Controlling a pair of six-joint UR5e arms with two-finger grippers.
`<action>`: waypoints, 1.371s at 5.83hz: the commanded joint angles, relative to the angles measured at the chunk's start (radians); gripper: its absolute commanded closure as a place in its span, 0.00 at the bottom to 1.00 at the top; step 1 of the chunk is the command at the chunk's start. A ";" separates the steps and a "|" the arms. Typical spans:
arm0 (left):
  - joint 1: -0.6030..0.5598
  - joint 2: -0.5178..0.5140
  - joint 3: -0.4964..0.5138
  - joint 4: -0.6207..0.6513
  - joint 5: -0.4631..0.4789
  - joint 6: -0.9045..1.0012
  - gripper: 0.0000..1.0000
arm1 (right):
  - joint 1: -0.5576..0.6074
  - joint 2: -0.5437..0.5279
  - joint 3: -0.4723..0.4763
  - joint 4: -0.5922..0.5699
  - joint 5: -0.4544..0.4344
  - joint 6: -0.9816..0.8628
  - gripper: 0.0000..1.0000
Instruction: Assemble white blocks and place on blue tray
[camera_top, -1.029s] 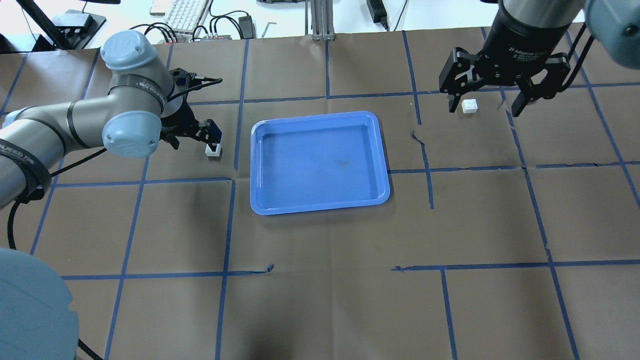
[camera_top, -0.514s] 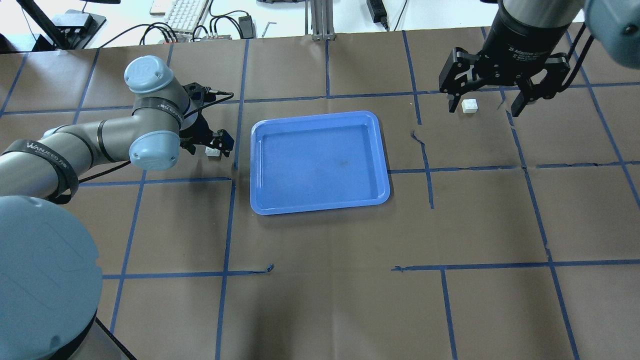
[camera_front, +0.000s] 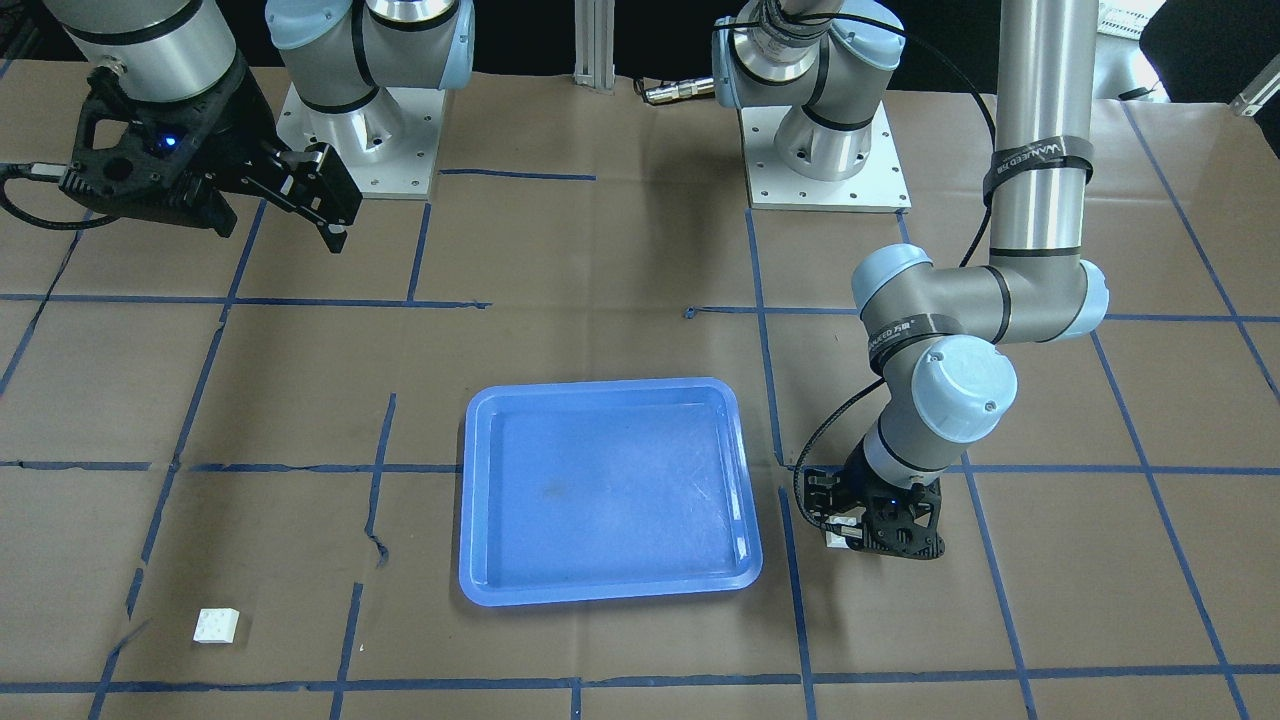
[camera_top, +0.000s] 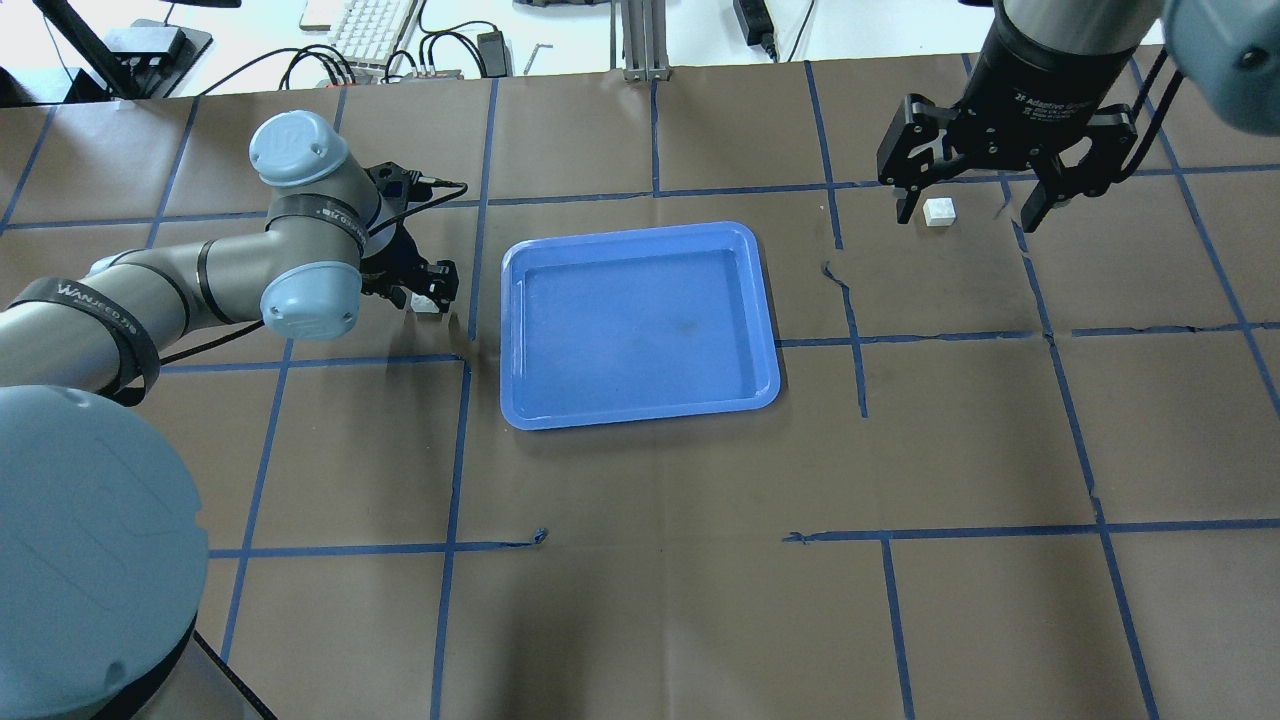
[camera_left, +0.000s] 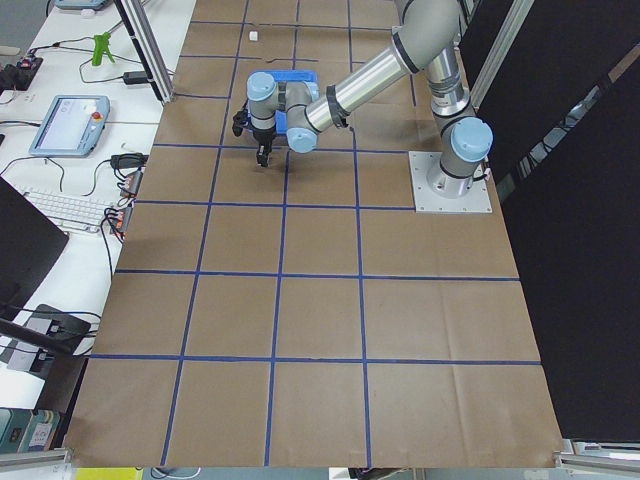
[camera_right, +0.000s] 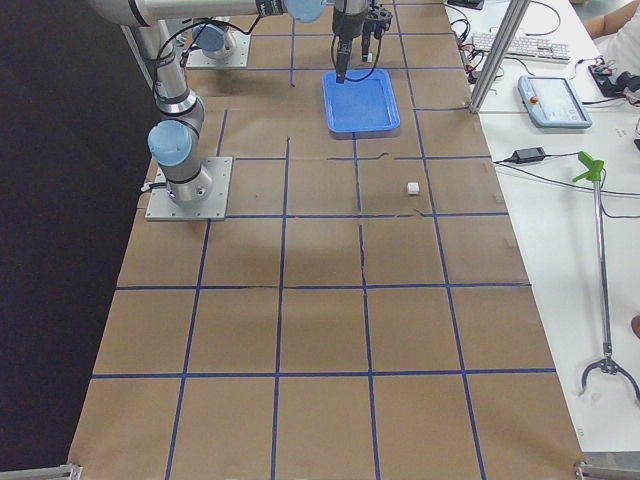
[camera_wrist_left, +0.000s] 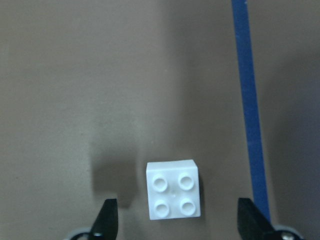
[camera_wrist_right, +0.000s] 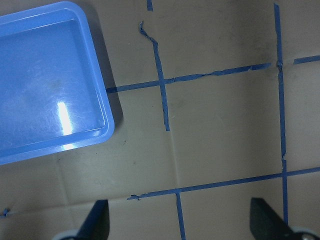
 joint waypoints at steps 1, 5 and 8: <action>0.002 0.001 0.005 0.000 0.002 0.006 0.92 | -0.007 0.011 -0.008 -0.008 -0.008 -0.085 0.00; -0.194 0.116 0.020 -0.012 -0.007 0.491 0.94 | -0.116 0.107 -0.011 -0.165 -0.004 -0.629 0.00; -0.378 0.084 0.017 0.000 -0.010 0.867 0.94 | -0.193 0.250 -0.074 -0.252 -0.002 -1.238 0.00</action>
